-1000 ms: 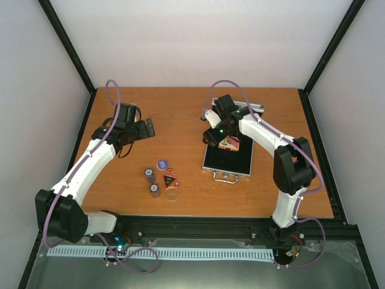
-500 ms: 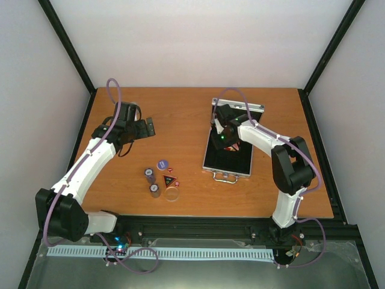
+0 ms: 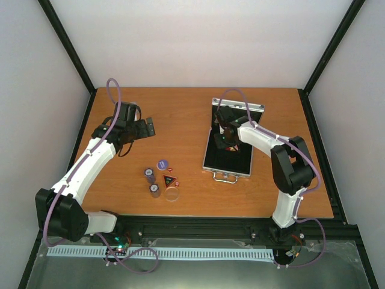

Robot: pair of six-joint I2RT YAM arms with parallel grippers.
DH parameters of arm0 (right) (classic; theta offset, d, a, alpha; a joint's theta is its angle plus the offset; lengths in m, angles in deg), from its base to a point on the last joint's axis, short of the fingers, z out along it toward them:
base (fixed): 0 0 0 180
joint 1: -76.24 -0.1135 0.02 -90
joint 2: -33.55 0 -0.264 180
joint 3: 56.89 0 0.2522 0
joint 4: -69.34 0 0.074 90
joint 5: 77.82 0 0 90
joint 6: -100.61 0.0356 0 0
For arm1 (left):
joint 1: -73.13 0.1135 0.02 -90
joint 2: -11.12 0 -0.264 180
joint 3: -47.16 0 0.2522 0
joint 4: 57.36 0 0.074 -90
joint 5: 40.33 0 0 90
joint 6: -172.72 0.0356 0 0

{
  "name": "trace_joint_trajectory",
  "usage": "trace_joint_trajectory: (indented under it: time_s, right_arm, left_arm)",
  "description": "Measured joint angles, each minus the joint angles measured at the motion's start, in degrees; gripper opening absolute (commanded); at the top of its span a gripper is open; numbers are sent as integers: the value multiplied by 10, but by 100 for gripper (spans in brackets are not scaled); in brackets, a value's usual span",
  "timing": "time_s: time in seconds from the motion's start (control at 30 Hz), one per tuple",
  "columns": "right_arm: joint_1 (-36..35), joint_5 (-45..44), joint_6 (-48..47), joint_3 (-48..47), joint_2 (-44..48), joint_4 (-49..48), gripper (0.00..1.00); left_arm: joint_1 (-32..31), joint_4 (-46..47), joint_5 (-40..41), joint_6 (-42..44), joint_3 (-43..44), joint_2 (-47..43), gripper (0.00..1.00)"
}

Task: Pack up texas hold em set

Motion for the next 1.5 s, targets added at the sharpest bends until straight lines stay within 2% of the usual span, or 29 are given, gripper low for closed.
trace_joint_trajectory:
  time_s: [0.3,0.47,0.73,1.03,1.27,1.5]
  right_arm:
    - [-1,23,0,-28,-7,-17,8]
    - [-1,31,2,-39,-49,-21,7]
    - [-7,-25,32,-58,-68,-18,3]
    - [-9,-68,42,-49,-83,-16,4]
    - [-7,-45,23,-29,-67,-35,24]
    - [-8,13,-6,-47,-58,10,42]
  left_arm:
    - [0,0,0,0,0,0,100]
    - [0,0,0,0,0,3,100]
    - [0,-1,0,1,0,4,100]
    - [0,-5,0,2,0,4,100]
    - [0,-6,1,3,0,0,100]
    - [0,-8,2,3,0,-2,100]
